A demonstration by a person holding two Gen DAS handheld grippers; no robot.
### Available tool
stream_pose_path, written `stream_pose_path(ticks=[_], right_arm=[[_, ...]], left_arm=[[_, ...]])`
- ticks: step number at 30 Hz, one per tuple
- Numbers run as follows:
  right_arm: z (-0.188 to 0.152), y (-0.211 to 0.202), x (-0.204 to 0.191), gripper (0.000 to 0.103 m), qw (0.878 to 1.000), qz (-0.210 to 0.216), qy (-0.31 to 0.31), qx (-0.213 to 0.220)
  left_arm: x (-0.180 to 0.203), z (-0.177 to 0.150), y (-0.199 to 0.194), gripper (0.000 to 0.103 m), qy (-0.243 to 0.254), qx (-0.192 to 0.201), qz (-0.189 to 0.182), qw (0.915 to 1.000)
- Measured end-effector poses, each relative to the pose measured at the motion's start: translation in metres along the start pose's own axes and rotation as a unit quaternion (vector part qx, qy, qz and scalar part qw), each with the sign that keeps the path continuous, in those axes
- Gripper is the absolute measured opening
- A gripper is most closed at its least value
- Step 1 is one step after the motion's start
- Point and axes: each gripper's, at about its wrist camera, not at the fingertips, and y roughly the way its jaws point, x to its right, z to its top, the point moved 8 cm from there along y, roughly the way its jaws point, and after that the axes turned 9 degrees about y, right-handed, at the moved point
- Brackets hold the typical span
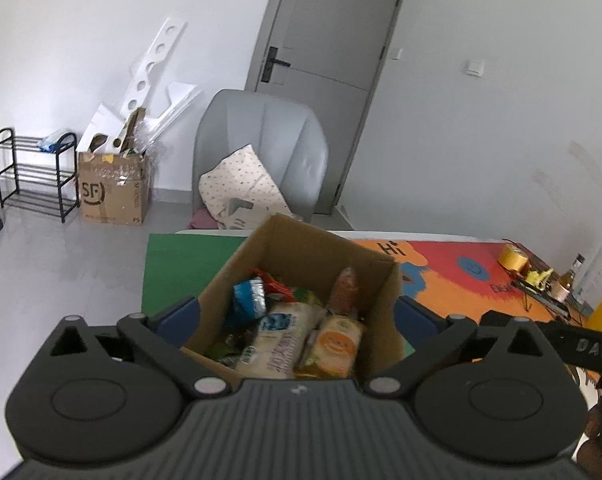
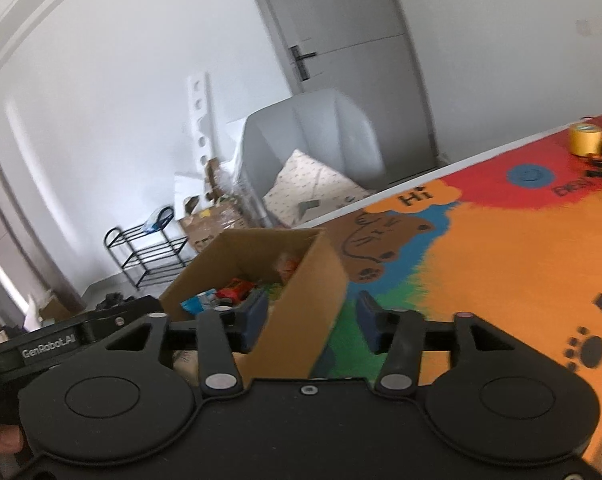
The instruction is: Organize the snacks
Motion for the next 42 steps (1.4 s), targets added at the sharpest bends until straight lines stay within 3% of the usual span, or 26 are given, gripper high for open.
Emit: stream_pose_path(ticks=[19, 42], right_arm=[[-0.020, -0.094, 0.033, 0.102, 0.998, -0.038, 0.024, 0.049], [-0.032, -0.188, 0.013, 0.103, 0.996, -0.032, -0.025, 0.076]], left_arm=[[0.044, -0.028, -0.063, 0.103, 0.058, -0.018, -0.049, 0.9969], [0.046, -0.025, -0.162, 0.103, 0.122, 0.004, -0.066, 0.9903]])
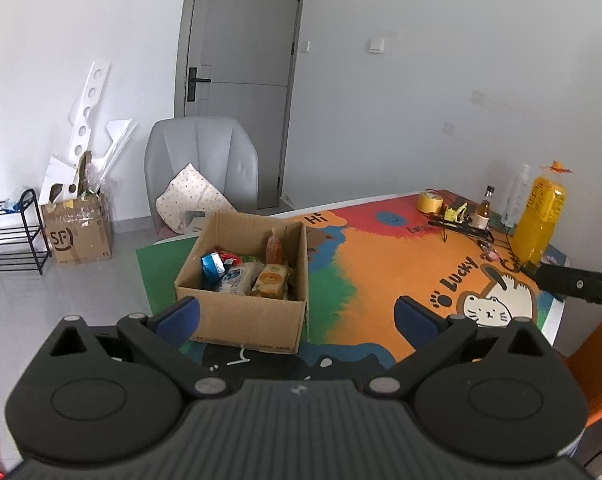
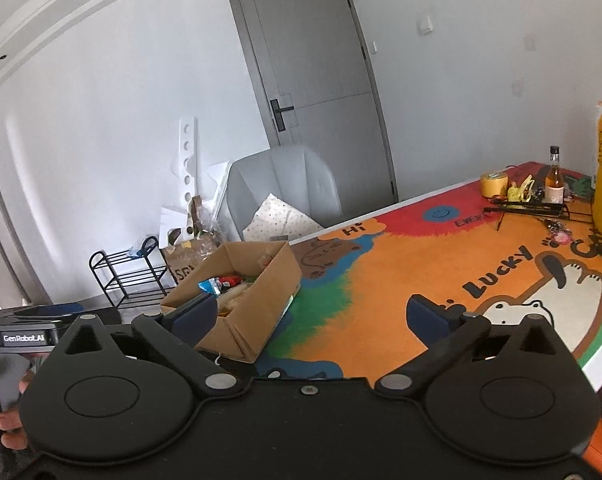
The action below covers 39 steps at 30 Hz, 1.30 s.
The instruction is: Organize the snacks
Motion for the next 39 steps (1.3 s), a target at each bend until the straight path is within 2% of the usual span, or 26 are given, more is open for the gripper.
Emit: stream_pose_path(ticks=[3, 6, 8, 14, 25, 39], right_arm=[[-0.003, -0.009, 0.000, 0.103, 1.000, 0.003, -0.004, -0.005], [-0.008, -0.018, 0.001, 0.103, 1.000, -0.019, -0.018, -0.018], [-0.009, -0.029, 0.001, 0.103, 1.000, -0.017, -0.023, -0.010], [-0.014, -0.041, -0.005, 0.103, 0.999, -0.015, -0.036, -0.013], [-0.016, -0.038, -0.018, 0.103, 0.999, -0.004, -0.048, -0.026], [-0.017, -0.038, -0.019, 0.103, 0.998, -0.003, -0.046, -0.031]], left_arm=[[0.003, -0.001, -0.010, 0.103, 0.016, 0.004, -0.001, 0.9999], [0.007, -0.002, -0.026, 0.103, 0.037, 0.010, 0.012, 0.9992], [0.012, 0.001, -0.036, 0.103, 0.052, 0.018, 0.005, 0.9985], [0.015, -0.001, -0.039, 0.103, 0.047, 0.013, -0.004, 0.9988], [0.003, -0.007, -0.033, 0.103, 0.026, -0.001, -0.018, 0.9995], [0.008, -0.008, -0.030, 0.103, 0.039, -0.003, -0.022, 0.9990]])
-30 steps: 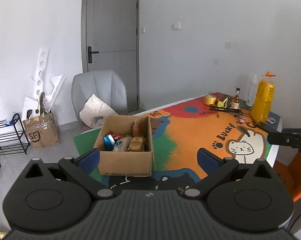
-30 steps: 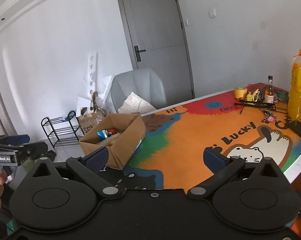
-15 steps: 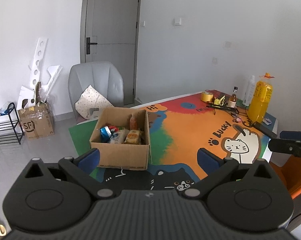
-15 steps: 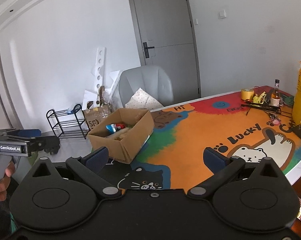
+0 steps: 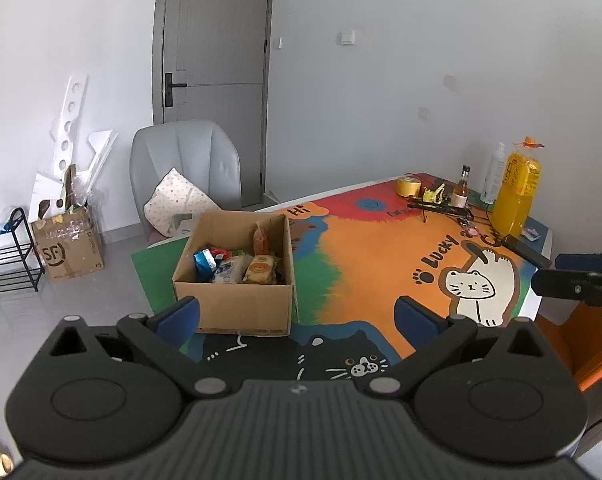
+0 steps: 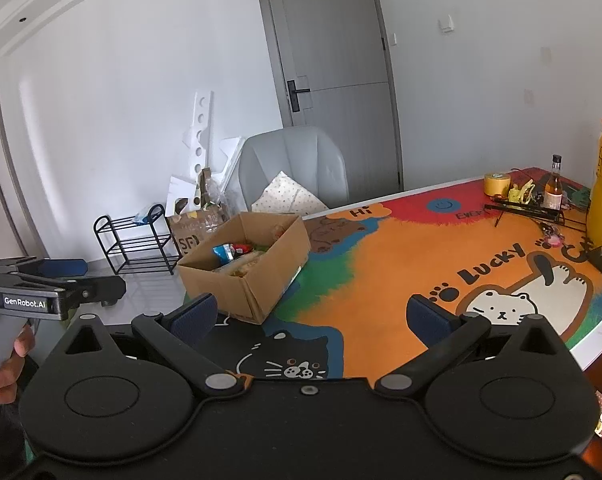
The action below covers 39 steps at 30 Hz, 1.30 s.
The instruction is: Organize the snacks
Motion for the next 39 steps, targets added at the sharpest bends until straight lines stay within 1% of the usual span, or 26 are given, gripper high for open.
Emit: stream_pose_path(ticks=[15, 39], right_arm=[[-0.0003, 0.0015, 0.0002, 0.103, 1.000, -0.003, 0.005, -0.002], [-0.0009, 0.0021, -0.0018, 0.103, 1.000, 0.008, 0.003, -0.008]], left_arm=[[-0.0012, 0.0003, -0.0002, 0.103, -0.003, 0.000, 0.000, 1.0000], [-0.0033, 0.0009, -0.0001, 0.103, -0.005, -0.001, 0.001, 1.0000]])
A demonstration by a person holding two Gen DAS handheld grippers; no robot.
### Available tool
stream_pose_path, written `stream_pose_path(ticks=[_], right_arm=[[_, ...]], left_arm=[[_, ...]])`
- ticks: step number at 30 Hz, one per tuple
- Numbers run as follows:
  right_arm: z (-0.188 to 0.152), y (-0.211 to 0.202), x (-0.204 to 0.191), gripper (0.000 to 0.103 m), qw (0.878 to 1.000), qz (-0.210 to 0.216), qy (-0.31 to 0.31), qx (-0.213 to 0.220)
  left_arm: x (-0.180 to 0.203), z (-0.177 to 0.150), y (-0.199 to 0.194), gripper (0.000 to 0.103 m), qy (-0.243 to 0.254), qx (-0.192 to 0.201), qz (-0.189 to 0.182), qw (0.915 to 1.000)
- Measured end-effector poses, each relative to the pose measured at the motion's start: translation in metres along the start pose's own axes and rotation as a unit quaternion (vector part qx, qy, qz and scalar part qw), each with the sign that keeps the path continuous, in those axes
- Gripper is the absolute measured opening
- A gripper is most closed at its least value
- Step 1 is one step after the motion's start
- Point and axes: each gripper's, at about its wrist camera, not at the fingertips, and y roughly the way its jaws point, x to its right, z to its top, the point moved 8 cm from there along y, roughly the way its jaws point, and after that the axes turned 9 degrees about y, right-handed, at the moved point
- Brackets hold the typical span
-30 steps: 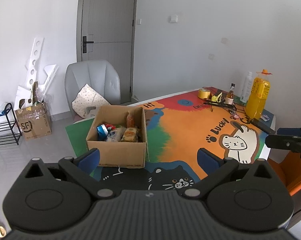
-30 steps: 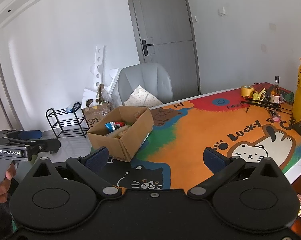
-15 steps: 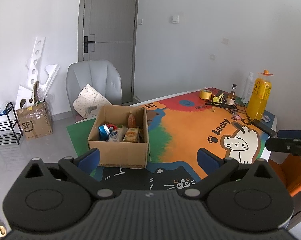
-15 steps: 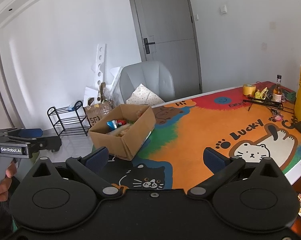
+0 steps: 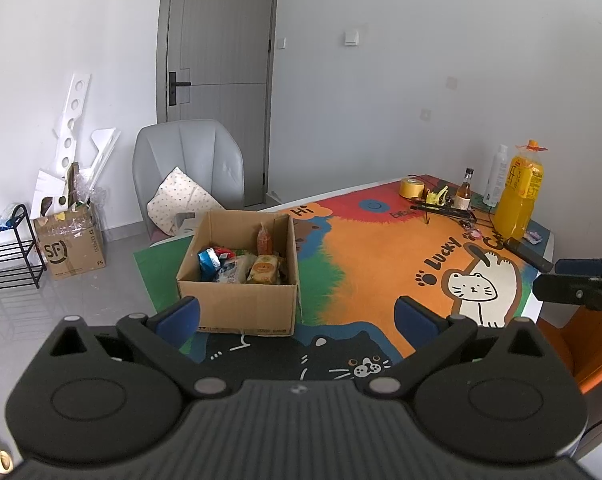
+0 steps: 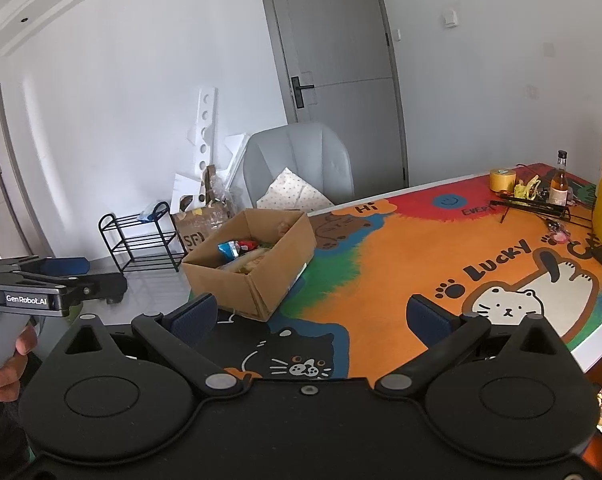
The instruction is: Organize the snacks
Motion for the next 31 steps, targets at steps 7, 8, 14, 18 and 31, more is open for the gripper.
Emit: stream_pose_path(ticks=[7, 8, 14, 18, 31], right_arm=[[-0.0009, 0.0004, 0.0001, 0.103, 1.000, 0.001, -0.001, -0.002], [-0.0009, 0.0004, 0.0002, 0.103, 1.000, 0.001, -0.001, -0.002], [-0.0008, 0.0006, 0.0002, 0.103, 1.000, 0.001, -0.001, -0.003], [-0.0005, 0.0009, -0.0005, 0.103, 1.000, 0.003, -0.001, -0.003], [-0.0026, 0.0012, 0.0003, 0.103, 1.000, 0.006, -0.001, -0.007]], left_arm=[[-0.0011, 0.0002, 0.0008, 0.103, -0.003, -0.003, 0.003, 1.0000], [-0.0012, -0.0001, 0.0010, 0.103, -0.003, -0.003, 0.004, 1.0000], [-0.0008, -0.0001, 0.0011, 0.103, -0.003, -0.003, 0.002, 1.0000], [0.0003, 0.0007, -0.0001, 0.103, -0.002, -0.003, -0.001, 1.0000], [0.0044, -0.0004, 0.0001, 0.103, 0.006, 0.004, -0.003, 1.0000]])
